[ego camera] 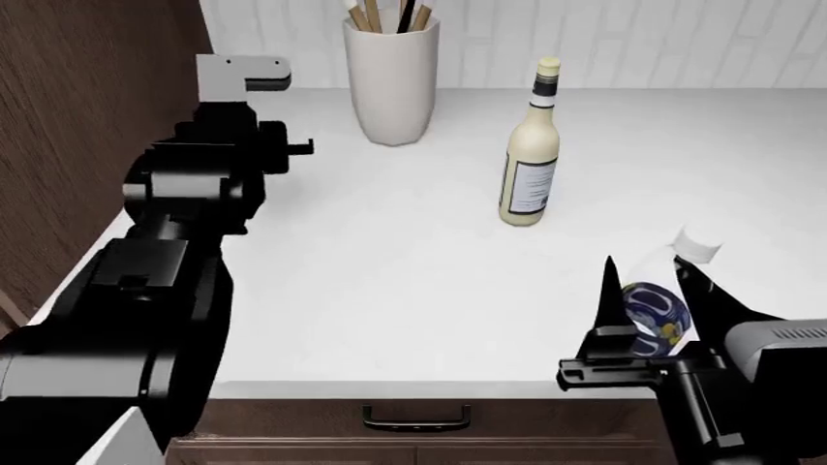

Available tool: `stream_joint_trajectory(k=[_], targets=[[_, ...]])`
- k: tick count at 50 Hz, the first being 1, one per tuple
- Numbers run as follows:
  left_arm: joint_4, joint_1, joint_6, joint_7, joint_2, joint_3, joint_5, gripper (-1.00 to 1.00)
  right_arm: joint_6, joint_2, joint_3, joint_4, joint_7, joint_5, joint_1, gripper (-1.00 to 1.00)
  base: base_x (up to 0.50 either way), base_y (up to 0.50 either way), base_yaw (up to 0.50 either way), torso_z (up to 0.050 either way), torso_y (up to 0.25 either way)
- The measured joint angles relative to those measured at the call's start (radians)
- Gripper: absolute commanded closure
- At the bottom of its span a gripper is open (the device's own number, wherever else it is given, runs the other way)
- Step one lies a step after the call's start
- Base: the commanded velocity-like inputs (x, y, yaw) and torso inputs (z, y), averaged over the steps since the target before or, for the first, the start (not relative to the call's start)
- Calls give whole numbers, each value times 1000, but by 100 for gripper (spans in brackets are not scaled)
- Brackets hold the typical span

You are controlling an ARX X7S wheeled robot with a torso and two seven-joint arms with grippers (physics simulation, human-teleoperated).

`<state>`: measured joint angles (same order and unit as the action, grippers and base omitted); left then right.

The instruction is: Move the drinks to the dining counter.

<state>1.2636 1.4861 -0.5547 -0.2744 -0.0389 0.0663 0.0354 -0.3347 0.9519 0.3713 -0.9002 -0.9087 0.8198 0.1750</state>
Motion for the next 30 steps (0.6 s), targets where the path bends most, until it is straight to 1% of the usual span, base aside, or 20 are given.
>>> stream_joint_trajectory(k=[6, 8, 10, 14, 21, 24, 27, 30], targets=[[25, 8, 36, 21, 0, -3, -13, 100, 2, 4, -3, -5, -5, 0, -5, 100, 0, 0, 0, 0, 0], [-14, -3, 23, 29, -1, -2, -15, 100, 4, 6, -4, -7, -7, 0, -8, 100, 0, 0, 0, 0, 0], [-101, -39, -33, 37, -3, 0, -15, 100, 6, 8, -5, -9, -9, 0, -11, 100, 0, 0, 0, 0, 0], [-378, -133, -196, 47, -9, -2, -4, 100, 9, 10, -7, -12, -12, -1, -15, 100, 0, 0, 0, 0, 3], [-1053, -261, -545, 58, -19, -19, 31, 100, 8, 9, -2, -21, -14, -6, -13, 100, 0, 0, 0, 2, 0], [-1300, -302, -667, 43, -41, -21, 66, 100, 4, 11, 0, -31, -16, -8, -8, 100, 0, 0, 0, 0, 0], [-1494, -341, -758, -44, -90, -42, 186, 100, -12, 11, 5, -44, -22, -7, 7, 100, -113, 0, 0, 0, 0], [-1634, -370, -825, -185, -150, -81, 380, 100, -29, 8, 10, -51, -28, -4, 25, 100, -477, 44, 0, 0, 4]])
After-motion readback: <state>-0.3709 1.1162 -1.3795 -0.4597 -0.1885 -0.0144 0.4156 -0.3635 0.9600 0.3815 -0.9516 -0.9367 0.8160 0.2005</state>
